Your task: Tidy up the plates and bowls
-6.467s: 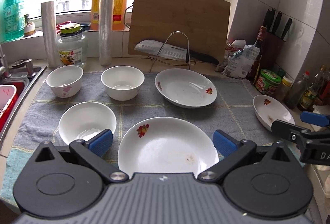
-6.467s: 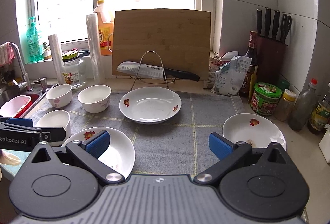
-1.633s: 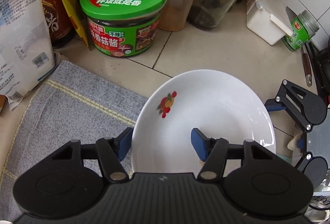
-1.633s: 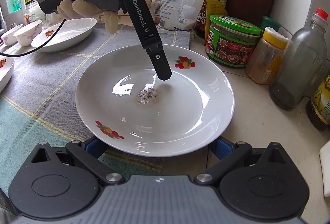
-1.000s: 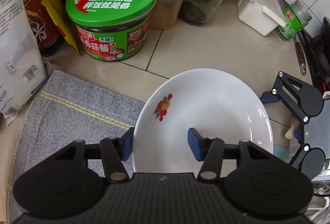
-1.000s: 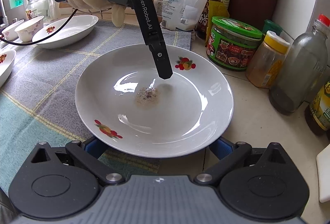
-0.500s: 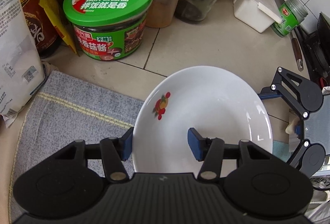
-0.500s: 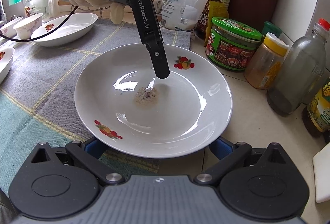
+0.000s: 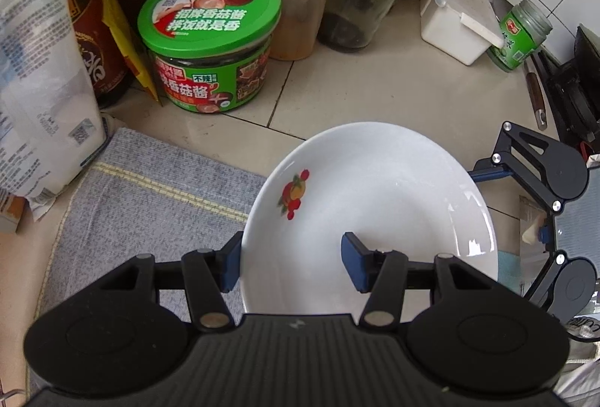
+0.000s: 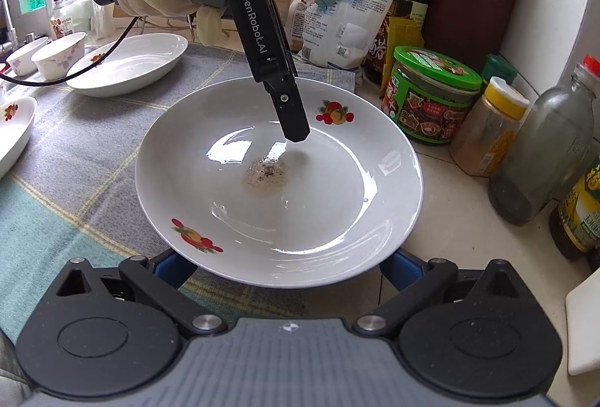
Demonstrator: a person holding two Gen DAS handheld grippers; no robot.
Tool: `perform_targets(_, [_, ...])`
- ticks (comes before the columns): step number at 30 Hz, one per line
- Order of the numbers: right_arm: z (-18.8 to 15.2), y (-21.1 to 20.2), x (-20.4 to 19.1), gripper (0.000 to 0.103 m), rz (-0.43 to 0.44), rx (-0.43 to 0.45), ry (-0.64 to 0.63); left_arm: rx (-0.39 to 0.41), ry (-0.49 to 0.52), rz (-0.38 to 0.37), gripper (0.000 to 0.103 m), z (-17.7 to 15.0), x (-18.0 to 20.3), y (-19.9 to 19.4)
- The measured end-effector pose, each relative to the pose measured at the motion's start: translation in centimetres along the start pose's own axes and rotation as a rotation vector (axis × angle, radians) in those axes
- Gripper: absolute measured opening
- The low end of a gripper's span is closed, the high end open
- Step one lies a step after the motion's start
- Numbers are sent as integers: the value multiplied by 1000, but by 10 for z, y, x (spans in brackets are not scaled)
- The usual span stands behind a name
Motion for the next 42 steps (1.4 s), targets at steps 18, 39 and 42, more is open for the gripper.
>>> perform_targets(18, [19, 0, -44, 103, 75, -4, -55, 9, -62, 60, 53, -52, -7, -33])
perform_targets(39, [23, 15, -69, 103, 124, -34, -80, -12, -99, 82, 53, -81, -24, -31])
perform_targets(42, [22, 16, -71, 103, 127, -40, -81, -19, -90, 86, 53, -81, -23, -29])
Point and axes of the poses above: each gripper's, at about its wrist camera, not at the fingertips, and y roughly the way its jaws point, x to its right, z to its top, the point moved 5 cm from there along y, roughly the way its jaws point, and after that the axes turned 5 degrees about x, right-handed, at the moved point
